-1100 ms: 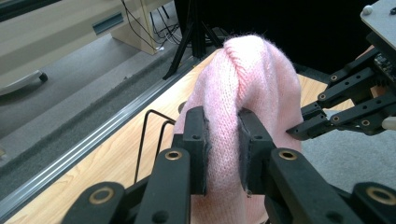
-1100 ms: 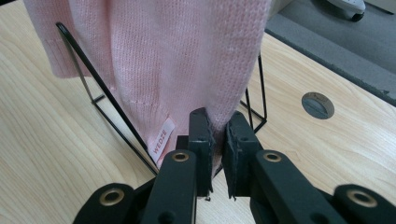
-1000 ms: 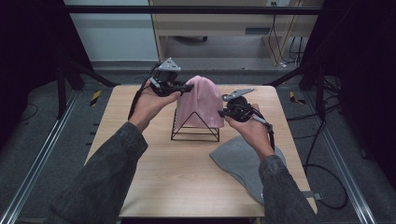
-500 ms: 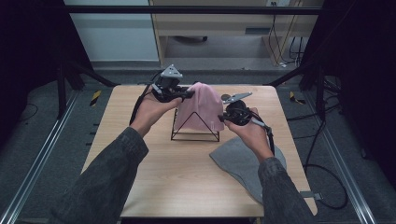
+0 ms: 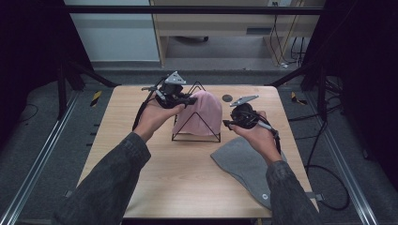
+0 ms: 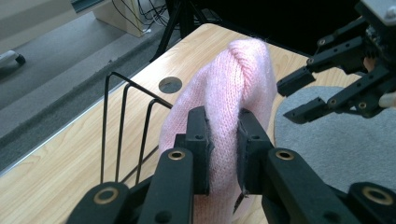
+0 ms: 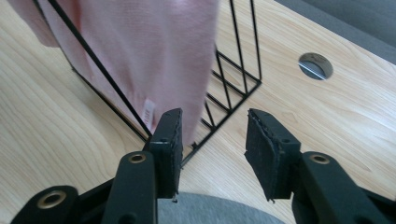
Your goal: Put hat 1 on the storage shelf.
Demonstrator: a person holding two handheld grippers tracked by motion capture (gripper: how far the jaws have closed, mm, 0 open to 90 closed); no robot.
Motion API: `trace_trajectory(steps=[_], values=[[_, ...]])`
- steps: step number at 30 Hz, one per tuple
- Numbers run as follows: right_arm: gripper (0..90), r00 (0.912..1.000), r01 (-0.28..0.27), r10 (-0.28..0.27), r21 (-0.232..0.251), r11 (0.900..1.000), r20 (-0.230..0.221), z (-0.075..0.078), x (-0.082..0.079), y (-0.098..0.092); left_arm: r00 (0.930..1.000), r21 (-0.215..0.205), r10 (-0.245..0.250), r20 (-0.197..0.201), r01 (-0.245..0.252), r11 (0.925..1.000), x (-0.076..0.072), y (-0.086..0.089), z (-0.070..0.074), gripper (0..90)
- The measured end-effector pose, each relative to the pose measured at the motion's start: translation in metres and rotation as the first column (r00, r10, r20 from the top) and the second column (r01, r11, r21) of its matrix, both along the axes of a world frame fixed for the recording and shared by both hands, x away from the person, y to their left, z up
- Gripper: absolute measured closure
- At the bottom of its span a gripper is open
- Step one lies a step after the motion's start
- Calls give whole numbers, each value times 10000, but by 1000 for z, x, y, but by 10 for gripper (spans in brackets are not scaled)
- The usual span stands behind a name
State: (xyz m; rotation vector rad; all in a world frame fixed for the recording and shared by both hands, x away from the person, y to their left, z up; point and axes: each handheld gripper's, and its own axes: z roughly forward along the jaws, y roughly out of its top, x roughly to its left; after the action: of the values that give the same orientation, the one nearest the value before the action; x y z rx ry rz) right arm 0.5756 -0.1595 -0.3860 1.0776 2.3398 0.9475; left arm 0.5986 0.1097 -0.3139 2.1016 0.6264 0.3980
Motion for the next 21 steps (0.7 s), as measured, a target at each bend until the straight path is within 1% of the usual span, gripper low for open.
trace_trajectory(steps=[10,13,17,21], values=[[515,9991,404,-406,-201,9990,-90,-2,-1,-14,10000,86,-28,-93,29,10000,-2,2,-5,774],[501,9989,463,-464,-218,9987,-33,-1,-1,-18,9999,159,-42,-132,45,9999,-2,2,-7,773],[492,9981,611,-614,-289,9977,-101,-2,-1,-21,9998,307,-48,-213,55,9995,-2,2,-11,772],[489,9978,639,-645,-335,9974,-162,-2,-1,-23,9995,422,-28,-303,41,9991,-2,3,-17,770]])
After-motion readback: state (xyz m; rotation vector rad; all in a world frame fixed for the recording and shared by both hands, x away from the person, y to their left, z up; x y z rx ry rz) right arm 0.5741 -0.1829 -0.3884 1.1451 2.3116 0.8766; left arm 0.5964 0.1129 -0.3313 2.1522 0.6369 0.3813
